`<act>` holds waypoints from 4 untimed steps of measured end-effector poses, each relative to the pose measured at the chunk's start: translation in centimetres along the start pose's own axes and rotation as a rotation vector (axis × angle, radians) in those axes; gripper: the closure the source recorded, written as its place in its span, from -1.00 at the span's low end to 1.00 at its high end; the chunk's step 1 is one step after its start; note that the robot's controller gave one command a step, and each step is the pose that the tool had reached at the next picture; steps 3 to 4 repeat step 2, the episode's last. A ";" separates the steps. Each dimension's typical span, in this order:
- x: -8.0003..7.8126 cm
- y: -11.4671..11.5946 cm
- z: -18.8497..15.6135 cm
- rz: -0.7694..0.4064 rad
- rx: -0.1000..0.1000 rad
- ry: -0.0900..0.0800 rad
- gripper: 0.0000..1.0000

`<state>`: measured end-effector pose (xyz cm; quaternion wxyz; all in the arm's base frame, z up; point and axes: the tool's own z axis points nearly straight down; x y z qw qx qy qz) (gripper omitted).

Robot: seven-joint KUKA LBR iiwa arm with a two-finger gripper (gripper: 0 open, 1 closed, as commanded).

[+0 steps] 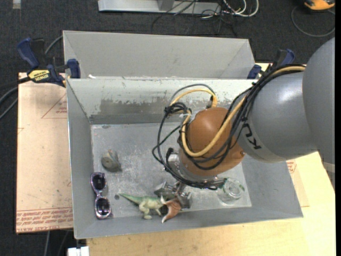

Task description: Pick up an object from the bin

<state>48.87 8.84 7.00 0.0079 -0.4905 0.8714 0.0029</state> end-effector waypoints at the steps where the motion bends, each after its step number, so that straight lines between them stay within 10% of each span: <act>1: 1.0 -0.2 -0.1 -0.006 0.009 -0.017 1.00; 4: -0.5 -0.2 0.0 0.039 -0.001 -0.002 1.00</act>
Offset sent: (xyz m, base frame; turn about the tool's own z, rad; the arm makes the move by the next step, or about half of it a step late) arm 0.0044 0.0020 0.0000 0.0393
